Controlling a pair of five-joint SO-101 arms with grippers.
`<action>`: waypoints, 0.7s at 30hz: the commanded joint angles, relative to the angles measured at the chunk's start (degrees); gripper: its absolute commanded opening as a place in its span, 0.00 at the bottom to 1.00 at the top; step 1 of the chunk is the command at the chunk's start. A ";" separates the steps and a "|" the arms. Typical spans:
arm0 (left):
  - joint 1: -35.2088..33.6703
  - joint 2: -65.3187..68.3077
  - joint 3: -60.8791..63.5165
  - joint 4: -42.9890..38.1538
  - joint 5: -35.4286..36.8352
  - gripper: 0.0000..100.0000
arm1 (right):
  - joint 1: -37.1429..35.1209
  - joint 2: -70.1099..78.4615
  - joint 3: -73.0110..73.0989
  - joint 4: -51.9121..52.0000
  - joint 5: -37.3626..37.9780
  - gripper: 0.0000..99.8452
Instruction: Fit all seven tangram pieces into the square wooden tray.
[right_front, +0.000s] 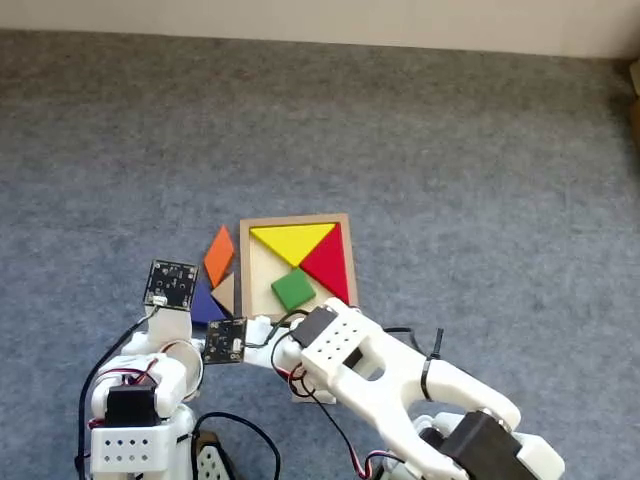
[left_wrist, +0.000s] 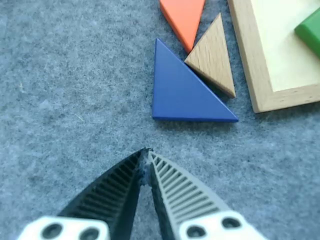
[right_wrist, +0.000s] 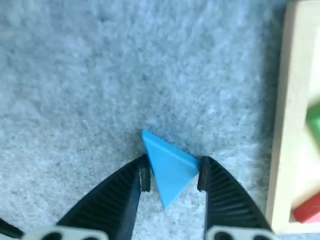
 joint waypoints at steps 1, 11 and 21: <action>1.01 -2.95 1.10 0.35 0.26 0.00 | 1.45 -1.36 -0.57 -0.48 0.79 0.14; 1.01 -2.95 1.10 0.35 0.26 0.00 | 6.73 -7.78 -0.22 -0.40 0.88 0.14; 1.01 -2.95 1.10 0.35 0.26 0.00 | 11.65 -22.90 -0.57 -1.80 0.88 0.14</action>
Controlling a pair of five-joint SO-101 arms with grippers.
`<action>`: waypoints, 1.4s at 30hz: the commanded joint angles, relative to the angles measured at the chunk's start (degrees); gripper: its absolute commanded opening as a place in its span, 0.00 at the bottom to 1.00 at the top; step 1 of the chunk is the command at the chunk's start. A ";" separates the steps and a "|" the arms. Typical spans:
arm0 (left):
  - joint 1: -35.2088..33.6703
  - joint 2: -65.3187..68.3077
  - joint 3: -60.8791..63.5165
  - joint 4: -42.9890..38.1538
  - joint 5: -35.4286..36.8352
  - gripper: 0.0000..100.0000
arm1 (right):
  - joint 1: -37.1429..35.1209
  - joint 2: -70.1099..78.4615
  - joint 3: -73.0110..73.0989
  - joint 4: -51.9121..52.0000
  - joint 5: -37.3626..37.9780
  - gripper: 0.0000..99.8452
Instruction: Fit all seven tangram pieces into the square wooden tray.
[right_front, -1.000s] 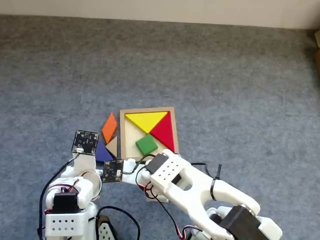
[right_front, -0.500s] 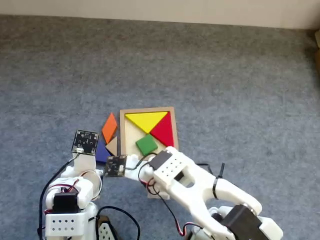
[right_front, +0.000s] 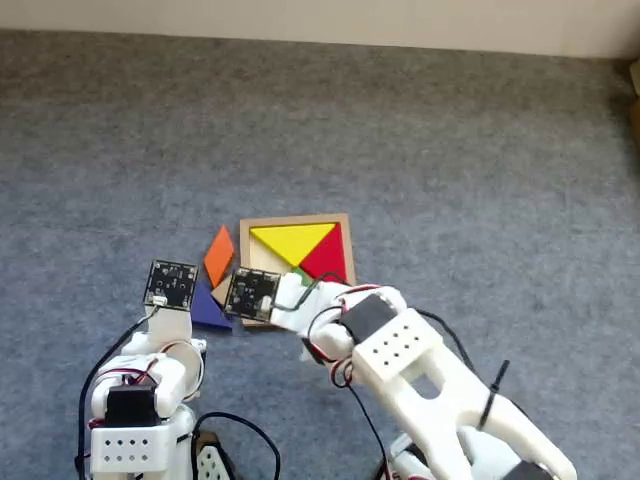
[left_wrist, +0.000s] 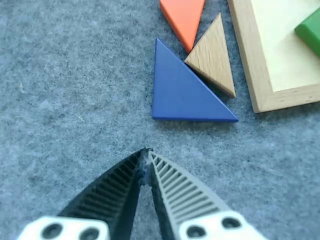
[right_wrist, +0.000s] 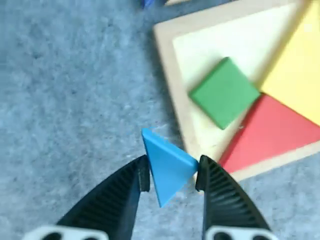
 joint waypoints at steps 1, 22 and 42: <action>1.01 -2.95 1.10 0.35 0.26 0.00 | 1.45 -3.30 -0.75 -4.26 0.62 0.14; 1.01 -2.95 1.10 0.35 0.26 0.00 | 6.29 14.37 -0.04 -21.85 2.81 0.15; 1.01 -2.95 1.10 0.35 0.26 0.00 | 8.57 15.34 -0.48 -21.85 -0.62 0.35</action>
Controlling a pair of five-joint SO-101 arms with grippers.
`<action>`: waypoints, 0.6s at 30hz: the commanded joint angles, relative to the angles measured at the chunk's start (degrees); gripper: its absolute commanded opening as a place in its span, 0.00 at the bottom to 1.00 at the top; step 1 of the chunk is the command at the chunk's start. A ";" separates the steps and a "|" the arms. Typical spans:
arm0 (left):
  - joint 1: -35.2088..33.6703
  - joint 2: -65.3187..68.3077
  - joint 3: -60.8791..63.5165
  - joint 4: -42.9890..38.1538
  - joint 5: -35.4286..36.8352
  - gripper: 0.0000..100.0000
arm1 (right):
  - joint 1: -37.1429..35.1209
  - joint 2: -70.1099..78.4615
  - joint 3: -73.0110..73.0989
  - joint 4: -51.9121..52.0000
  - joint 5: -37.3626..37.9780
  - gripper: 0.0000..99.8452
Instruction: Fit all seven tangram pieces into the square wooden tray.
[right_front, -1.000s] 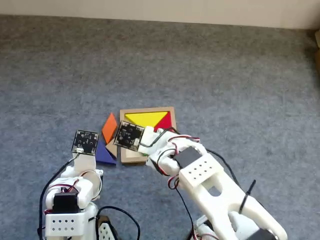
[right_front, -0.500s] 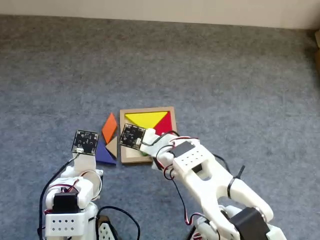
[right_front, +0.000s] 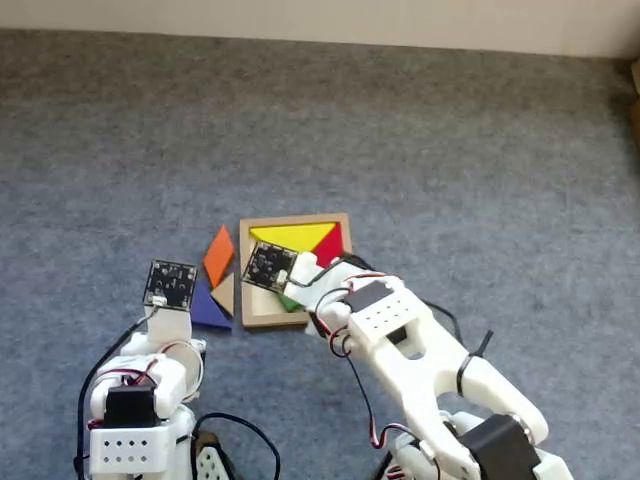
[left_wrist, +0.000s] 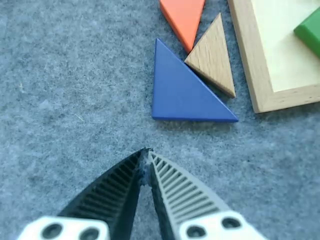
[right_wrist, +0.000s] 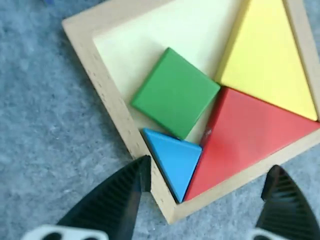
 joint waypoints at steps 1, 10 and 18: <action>1.01 -2.95 1.10 0.35 0.26 0.00 | 1.19 -1.36 -3.30 -1.10 -0.97 0.35; 1.01 -2.95 1.10 0.35 0.26 0.00 | 1.19 -11.38 -3.21 -1.19 -12.92 0.02; 1.01 -2.95 1.10 0.35 0.26 0.00 | -1.01 -11.38 -2.77 -10.33 -20.22 0.01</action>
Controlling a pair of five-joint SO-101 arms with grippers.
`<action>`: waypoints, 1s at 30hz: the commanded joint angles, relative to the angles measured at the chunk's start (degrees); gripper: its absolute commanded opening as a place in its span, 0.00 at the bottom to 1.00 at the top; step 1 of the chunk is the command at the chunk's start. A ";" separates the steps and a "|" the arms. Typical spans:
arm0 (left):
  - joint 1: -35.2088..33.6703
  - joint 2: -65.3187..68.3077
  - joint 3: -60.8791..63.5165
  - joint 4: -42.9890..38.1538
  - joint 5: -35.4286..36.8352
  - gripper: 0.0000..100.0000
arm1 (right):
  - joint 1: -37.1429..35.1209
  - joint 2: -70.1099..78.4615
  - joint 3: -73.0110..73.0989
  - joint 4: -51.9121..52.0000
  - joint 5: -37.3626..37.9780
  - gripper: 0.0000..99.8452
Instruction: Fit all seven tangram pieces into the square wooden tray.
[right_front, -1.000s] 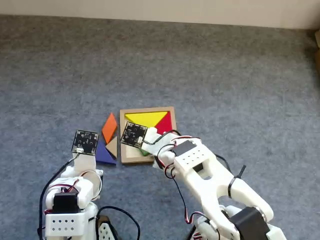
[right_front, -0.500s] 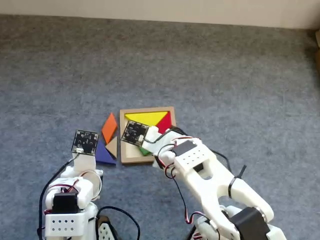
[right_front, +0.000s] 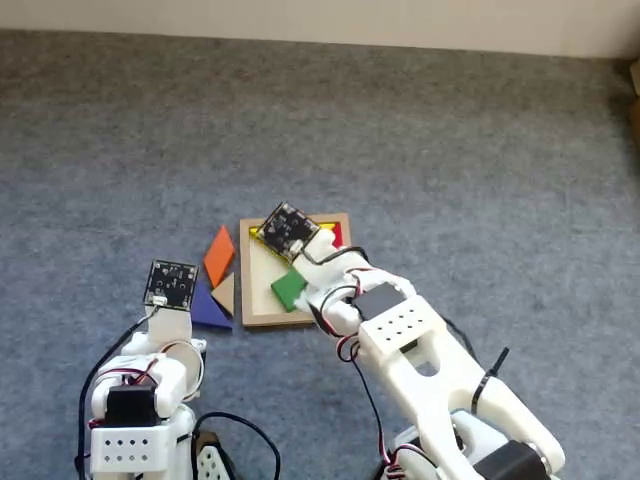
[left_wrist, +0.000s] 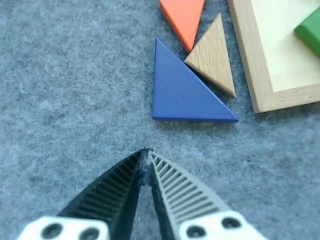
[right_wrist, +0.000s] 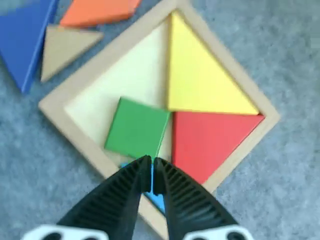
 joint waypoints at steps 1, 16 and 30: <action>1.01 -2.95 1.10 0.35 0.26 0.00 | -1.01 -2.51 -2.59 -8.22 -1.76 0.01; 1.01 -2.95 1.10 0.35 0.26 0.00 | -2.77 20.00 -6.55 -11.56 -1.58 0.01; 1.01 -2.95 1.10 0.35 0.26 0.00 | 2.51 20.88 -7.08 -1.01 7.65 0.01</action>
